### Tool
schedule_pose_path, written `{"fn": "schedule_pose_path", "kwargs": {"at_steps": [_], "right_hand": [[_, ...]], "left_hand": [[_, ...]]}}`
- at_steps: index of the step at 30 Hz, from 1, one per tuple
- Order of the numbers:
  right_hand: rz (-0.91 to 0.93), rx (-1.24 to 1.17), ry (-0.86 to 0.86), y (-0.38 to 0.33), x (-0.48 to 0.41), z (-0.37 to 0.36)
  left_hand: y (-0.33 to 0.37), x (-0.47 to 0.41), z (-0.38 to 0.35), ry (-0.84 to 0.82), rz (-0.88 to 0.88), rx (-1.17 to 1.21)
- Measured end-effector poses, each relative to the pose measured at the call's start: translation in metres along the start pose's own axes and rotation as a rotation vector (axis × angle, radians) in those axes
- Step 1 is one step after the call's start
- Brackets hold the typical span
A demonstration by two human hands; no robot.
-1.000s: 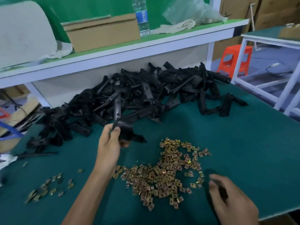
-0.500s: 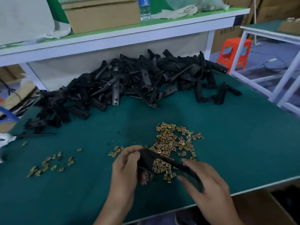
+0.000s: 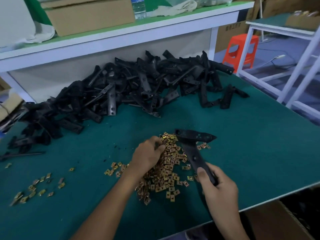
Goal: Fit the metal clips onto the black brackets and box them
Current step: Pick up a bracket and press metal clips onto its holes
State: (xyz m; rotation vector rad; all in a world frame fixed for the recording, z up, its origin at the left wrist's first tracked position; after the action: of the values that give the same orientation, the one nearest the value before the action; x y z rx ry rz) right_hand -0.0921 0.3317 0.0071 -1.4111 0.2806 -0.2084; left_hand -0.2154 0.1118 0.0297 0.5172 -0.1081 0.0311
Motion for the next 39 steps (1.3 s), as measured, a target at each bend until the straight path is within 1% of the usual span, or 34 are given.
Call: {"fn": "schedule_pose_path", "kwargs": {"at_steps": [4, 6, 8, 10, 13, 18, 21, 25, 26, 27, 30, 31, 33, 37, 39], "right_hand": [[-0.035, -0.047, -0.061, -0.005, 0.000, -0.004], [-0.073, -0.083, -0.086, -0.006, 0.000, -0.004], [-0.078, -0.101, -0.113, -0.008, 0.000, -0.004], [-0.064, -0.114, -0.122, -0.010, 0.000, -0.004], [-0.052, -0.144, -0.130, -0.010, -0.001, -0.003], [-0.047, -0.173, -0.132, -0.010, 0.000, -0.002], [-0.050, -0.179, -0.140, -0.008, 0.000, -0.003], [-0.062, -0.209, -0.118, -0.005, -0.002, 0.000], [-0.063, -0.206, -0.110, -0.004, -0.003, 0.000], [-0.065, -0.199, -0.105, -0.003, -0.004, 0.001], [-0.076, -0.189, -0.104, 0.002, -0.005, 0.000], [-0.080, -0.184, -0.104, 0.004, -0.005, 0.000], [-0.077, -0.162, -0.097, 0.006, -0.005, 0.000], [-0.063, -0.136, -0.090, 0.004, -0.004, 0.001], [-0.063, -0.140, -0.095, 0.004, -0.005, 0.000]], "left_hand": [[-0.004, -0.008, 0.004, -0.165, 0.096, 0.075], [-0.007, -0.006, 0.008, -0.201, 0.127, 0.100], [-0.009, -0.004, 0.010, -0.206, 0.112, 0.051], [-0.012, 0.000, 0.010, -0.192, 0.107, 0.032], [-0.017, 0.006, 0.011, -0.162, 0.108, 0.075], [-0.023, 0.016, 0.016, -0.064, 0.070, 0.050], [-0.030, 0.020, 0.018, -0.036, 0.057, 0.118], [-0.033, 0.024, 0.030, 0.123, 0.013, 0.117], [-0.033, 0.024, 0.031, 0.131, -0.004, 0.097], [-0.034, 0.023, 0.029, 0.097, -0.017, 0.068], [-0.037, 0.022, 0.019, -0.122, -0.012, 0.001], [-0.038, 0.021, 0.017, -0.161, -0.002, -0.006], [-0.038, 0.020, 0.016, -0.176, 0.007, -0.017], [-0.041, 0.022, 0.023, -0.104, 0.005, 0.008], [-0.044, 0.024, 0.024, -0.152, 0.012, -0.020]]}}
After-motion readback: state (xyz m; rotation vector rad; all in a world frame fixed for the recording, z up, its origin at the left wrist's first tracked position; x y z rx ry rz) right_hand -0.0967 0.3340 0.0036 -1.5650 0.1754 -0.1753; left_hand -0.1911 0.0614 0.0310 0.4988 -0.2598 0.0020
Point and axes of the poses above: each hand's wrist, its own x-axis away from the middle knuckle, its own z-axis out of the back of the hand, y = z × x, the point moved 5 cm from there along -x, towards the middle knuckle, and after that the axes turned 3 degrees about -x, right-handed, at the moved point
